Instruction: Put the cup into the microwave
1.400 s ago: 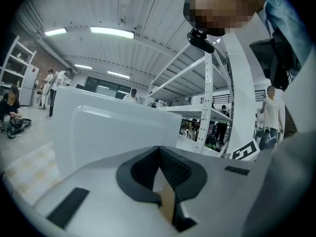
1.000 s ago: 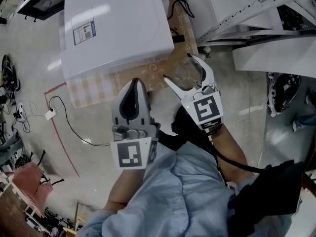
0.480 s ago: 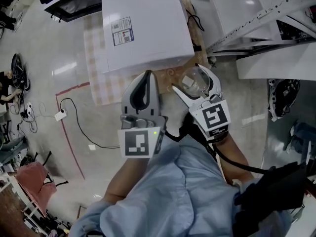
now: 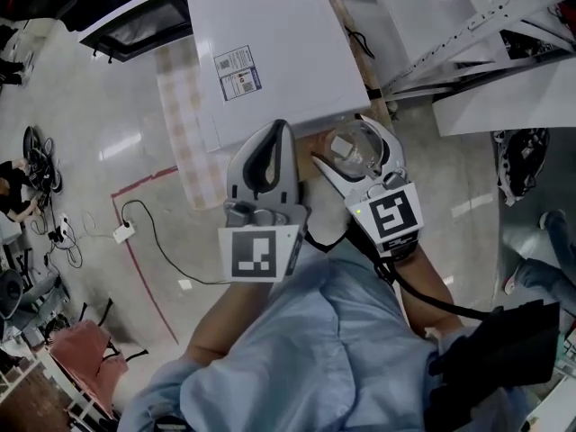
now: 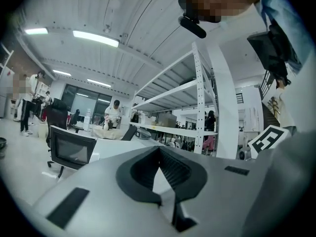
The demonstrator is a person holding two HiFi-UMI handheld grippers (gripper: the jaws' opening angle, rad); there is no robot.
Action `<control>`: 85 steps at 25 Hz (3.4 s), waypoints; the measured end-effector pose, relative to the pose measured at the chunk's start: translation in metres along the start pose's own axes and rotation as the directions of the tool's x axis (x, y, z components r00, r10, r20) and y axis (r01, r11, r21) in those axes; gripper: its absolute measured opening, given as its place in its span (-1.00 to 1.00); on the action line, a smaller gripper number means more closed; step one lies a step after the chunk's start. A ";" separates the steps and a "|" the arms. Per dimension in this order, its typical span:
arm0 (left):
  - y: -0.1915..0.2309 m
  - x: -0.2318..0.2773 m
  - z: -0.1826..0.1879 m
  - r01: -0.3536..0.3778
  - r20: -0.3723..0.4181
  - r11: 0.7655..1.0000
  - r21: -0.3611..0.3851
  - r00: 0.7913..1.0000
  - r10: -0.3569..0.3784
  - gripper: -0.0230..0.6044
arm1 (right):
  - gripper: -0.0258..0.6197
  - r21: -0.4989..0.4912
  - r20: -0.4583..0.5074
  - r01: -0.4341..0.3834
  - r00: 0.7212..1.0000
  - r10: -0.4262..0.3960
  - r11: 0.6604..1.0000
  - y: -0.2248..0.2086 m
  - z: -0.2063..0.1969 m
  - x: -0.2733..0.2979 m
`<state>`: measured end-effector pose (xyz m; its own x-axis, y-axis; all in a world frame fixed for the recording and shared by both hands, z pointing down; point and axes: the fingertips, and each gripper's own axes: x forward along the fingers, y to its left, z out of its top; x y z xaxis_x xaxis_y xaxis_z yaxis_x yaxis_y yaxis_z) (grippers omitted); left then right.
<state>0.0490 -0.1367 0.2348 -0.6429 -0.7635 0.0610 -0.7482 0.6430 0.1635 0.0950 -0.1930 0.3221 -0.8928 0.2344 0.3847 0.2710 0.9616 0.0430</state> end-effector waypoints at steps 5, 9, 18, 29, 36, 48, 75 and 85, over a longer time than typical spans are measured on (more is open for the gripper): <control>0.004 0.008 -0.006 0.106 -0.033 0.994 0.032 0.994 -0.105 -0.90 | 0.25 0.041 -0.001 0.071 0.997 -0.071 0.997 0.004 0.005 0.008; 0.006 0.014 -0.006 0.160 -0.042 0.986 0.046 0.987 -0.158 -0.90 | 0.25 0.065 0.014 0.118 0.993 -0.120 0.991 0.007 0.006 0.006; -0.007 0.010 -0.009 0.225 -0.035 0.971 0.083 0.974 -0.223 -0.90 | 0.25 0.095 0.026 0.168 0.985 -0.171 0.981 0.022 -0.001 -0.010; -0.017 -0.062 -0.015 0.270 -0.035 0.959 0.083 0.963 -0.268 -0.90 | 0.25 0.104 0.027 0.202 0.978 -0.206 0.974 0.081 -0.013 -0.036; -0.003 -0.126 -0.010 0.244 -0.014 0.966 0.081 0.970 -0.244 -0.90 | 0.25 0.095 0.034 0.175 0.983 -0.179 0.980 0.136 -0.017 -0.044; 0.064 -0.192 0.002 0.122 0.050 0.988 0.090 0.991 -0.127 -0.90 | 0.25 0.094 0.066 0.072 0.995 -0.079 0.993 0.217 0.003 -0.011; 0.358 -0.198 0.033 0.184 0.014 0.979 0.090 0.983 -0.186 -0.90 | 0.25 0.093 -0.023 0.231 0.973 -0.230 0.968 0.305 0.071 0.209; 0.417 -0.172 0.052 0.215 0.027 0.973 0.088 0.975 -0.218 -0.90 | 0.25 0.092 -0.049 0.289 0.957 -0.286 0.953 0.296 0.098 0.263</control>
<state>-0.1608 0.2662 0.2416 -0.4681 -0.8837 -0.0023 -0.8805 0.4661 0.0859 -0.0947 0.1677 0.3457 -0.9144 -0.0575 0.4006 -0.0331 0.9972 0.0676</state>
